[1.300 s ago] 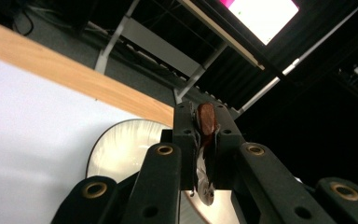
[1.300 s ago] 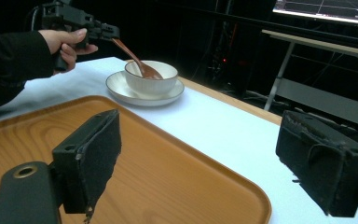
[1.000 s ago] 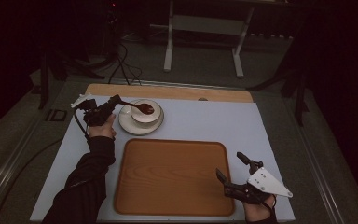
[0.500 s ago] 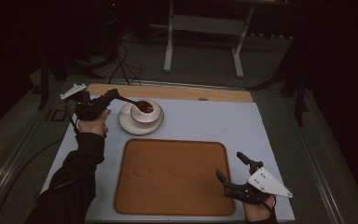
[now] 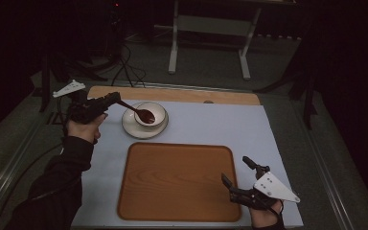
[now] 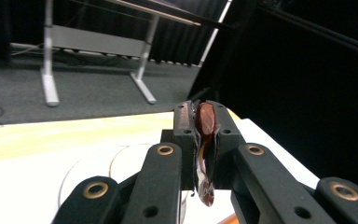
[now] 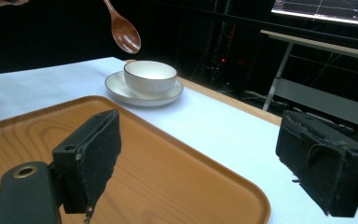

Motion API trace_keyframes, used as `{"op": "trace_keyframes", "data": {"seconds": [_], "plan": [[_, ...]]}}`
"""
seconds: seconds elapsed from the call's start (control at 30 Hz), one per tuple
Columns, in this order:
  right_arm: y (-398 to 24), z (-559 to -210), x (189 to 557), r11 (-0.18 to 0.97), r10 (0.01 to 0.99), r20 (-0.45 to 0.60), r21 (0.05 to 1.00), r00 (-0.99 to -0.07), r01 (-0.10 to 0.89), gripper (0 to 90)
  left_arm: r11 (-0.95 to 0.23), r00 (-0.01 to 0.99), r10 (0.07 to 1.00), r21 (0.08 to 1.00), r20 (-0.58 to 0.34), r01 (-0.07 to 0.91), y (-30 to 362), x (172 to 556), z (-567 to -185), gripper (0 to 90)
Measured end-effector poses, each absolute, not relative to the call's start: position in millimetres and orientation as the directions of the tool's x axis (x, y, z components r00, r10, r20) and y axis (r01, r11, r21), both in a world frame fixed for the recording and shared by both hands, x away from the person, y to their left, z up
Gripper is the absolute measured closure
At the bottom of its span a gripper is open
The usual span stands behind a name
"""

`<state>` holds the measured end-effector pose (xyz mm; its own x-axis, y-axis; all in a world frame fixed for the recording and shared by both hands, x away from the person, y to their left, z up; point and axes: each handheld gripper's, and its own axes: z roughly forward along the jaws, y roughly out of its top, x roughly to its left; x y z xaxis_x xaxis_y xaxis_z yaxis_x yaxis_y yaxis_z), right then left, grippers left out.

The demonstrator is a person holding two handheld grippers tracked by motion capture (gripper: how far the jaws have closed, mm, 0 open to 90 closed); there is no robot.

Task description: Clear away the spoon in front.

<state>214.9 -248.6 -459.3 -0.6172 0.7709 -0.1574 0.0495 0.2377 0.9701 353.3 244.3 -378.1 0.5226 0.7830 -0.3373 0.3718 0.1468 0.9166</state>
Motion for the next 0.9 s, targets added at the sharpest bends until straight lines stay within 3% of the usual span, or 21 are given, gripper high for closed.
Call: {"op": "trace_keyframes", "data": {"seconds": [0.5, 0.9], "plan": [[-248, -459, 215, 0.237, 0.767, -0.156, 0.970, -0.623, 0.048, 13.8, 0.013, 0.640, 0.718, 0.925, -0.273, 0.380, 245, 335, -371, 84.0], [-247, -460, 215, 0.237, 0.765, -0.157, 0.970, -0.624, 0.046, 13.9, -0.098, 0.758, 0.611, 0.929, -0.227, 0.357, 242, 320, -369, 84.0]]}}
